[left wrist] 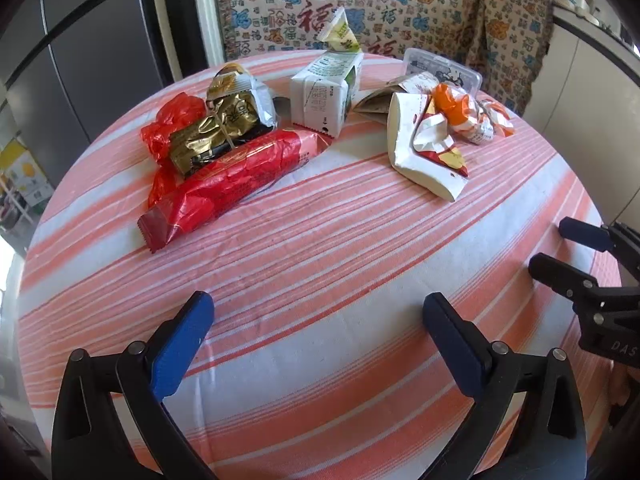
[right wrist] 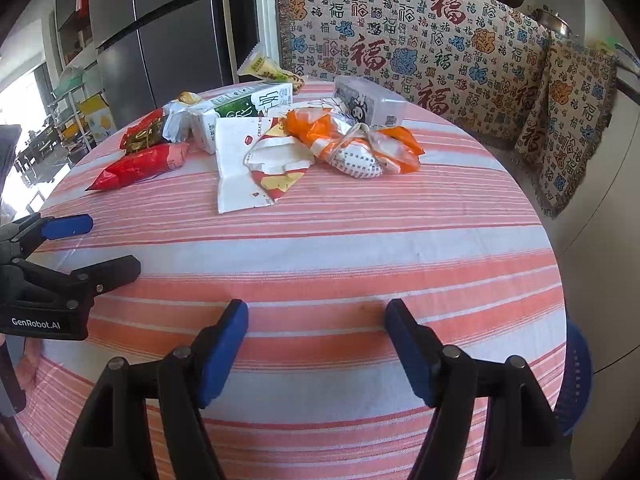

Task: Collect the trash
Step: 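Return both tools to the table toward the remaining trash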

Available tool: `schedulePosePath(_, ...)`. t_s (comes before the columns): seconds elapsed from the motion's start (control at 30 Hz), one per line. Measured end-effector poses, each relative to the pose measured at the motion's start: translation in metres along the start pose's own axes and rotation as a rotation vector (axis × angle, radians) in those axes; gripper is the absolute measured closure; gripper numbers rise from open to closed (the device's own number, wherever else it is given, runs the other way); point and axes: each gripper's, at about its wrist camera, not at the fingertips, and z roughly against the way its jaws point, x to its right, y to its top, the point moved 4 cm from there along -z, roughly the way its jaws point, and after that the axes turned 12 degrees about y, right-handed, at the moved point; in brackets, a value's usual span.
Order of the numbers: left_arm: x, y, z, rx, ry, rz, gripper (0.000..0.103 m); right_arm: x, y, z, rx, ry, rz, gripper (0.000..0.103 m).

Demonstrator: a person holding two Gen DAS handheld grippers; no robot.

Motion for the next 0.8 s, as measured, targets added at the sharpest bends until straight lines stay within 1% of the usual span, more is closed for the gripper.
schedulePosePath(0.1, 0.0, 0.0, 0.0, 0.0, 0.001, 0.0, 0.0, 0.012, 0.012, -0.004, -0.012, 0.015, -0.035, 0.03)
schedulePosePath(0.17, -0.001, -0.002, 0.001, 0.0, 0.001, 0.0, 0.0, 0.031, 0.027, -0.009, -0.007, -0.002, -0.082, 0.03)
schedulePosePath(0.27, 0.0, -0.001, 0.001, -0.001, 0.003, 0.001, 0.0, 0.075, 0.053, -0.013, 0.039, -0.005, -0.207, 0.03)
schedulePosePath(0.37, 0.0, -0.001, 0.0, -0.001, 0.003, 0.001, 0.0, 0.109, 0.08, -0.012, 0.09, 0.027, -0.294, 0.03)
schedulePosePath(0.47, 0.001, -0.001, 0.001, -0.001, 0.002, -0.003, 0.0, 0.119, 0.097, -0.024, 0.082, 0.11, -0.285, 0.03)
schedulePosePath(0.57, 0.001, -0.001, 0.0, -0.001, 0.001, -0.003, 0.0, 0.113, 0.106, -0.039, 0.05, 0.214, -0.24, 0.03)
schedulePosePath(0.6, 0.001, -0.001, 0.001, -0.002, 0.002, -0.003, 0.0, 0.108, 0.107, -0.042, 0.034, 0.26, -0.227, 0.03)
schedulePosePath(0.7, 0.001, -0.001, 0.001, -0.002, 0.001, -0.003, 0.0, 0.084, 0.101, -0.038, -0.03, 0.379, -0.162, 0.03)
schedulePosePath(0.73, 0.001, -0.001, 0.001, -0.002, 0.001, -0.004, 0.0, 0.074, 0.094, -0.031, -0.065, 0.422, -0.134, 0.03)
schedulePosePath(0.8, 0.002, 0.0, 0.001, -0.005, 0.0, -0.007, 0.0, 0.049, 0.075, -0.015, -0.157, 0.539, -0.072, 0.03)
